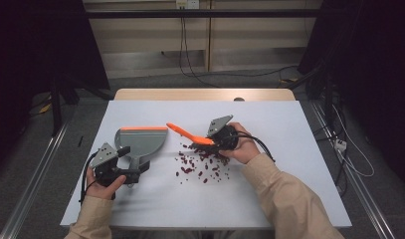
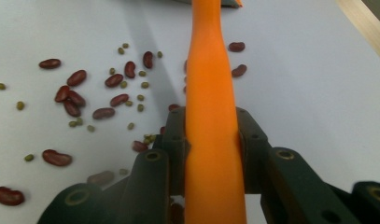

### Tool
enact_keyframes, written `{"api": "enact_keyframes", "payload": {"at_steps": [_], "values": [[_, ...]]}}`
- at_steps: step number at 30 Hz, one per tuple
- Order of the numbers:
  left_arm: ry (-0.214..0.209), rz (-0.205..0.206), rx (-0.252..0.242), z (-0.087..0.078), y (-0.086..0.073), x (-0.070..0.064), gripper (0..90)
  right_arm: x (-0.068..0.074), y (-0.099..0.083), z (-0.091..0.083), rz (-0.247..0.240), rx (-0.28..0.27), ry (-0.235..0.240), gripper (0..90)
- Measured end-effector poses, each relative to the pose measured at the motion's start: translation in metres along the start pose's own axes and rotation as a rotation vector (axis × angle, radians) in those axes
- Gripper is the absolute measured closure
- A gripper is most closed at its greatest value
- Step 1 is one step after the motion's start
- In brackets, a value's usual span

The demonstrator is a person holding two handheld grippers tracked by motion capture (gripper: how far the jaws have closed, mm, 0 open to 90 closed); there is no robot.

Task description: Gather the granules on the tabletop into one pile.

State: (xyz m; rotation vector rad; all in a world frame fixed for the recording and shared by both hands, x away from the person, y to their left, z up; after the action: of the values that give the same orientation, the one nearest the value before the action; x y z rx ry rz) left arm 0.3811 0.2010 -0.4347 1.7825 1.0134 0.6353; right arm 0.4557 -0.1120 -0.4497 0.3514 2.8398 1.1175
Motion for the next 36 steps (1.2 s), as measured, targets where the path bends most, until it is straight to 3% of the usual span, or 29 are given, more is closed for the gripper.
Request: {"api": "enact_keyframes", "payload": {"at_steps": [6, 12, 20, 23, 29, 36], "values": [[0.001, 0.0, 0.0, 0.0, 0.0, 0.0, 6.0, 0.0, 0.006, -0.006, -0.011, -0.038, -0.031, 71.1], [0.0, -0.003, 0.0, 0.0, 0.0, 0.0, 6.0, -0.023, 0.018, -0.015, 0.027, -0.114, -0.083, 71.1], [-0.002, -0.007, 0.003, 0.001, 0.0, 0.001, 6.0, -0.054, 0.03, 0.014, 0.056, -0.118, -0.123, 71.1], [-0.001, -0.013, 0.004, 0.0, 0.0, 0.001, 6.0, -0.061, 0.034, 0.024, 0.065, -0.134, -0.12, 71.1], [0.005, -0.023, 0.005, -0.001, -0.002, 0.005, 6.0, -0.073, 0.042, 0.042, 0.029, -0.08, -0.109, 71.1], [0.013, -0.022, 0.005, -0.003, -0.002, 0.007, 6.0, -0.057, 0.043, 0.049, -0.052, -0.025, -0.036, 70.9]]}}
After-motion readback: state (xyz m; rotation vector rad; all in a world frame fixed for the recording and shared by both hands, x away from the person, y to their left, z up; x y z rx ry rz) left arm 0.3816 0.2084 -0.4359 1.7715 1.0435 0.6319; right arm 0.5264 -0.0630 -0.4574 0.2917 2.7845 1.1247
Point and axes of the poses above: each handheld gripper's, and its own axes: z roughly forward along the jaws, y roughly out of its top, x roughly to its left, the point moved 4 cm from there along z, roughly forward along the jaws, and after that the axes turned 13 degrees about y, right-handed, at the moved point
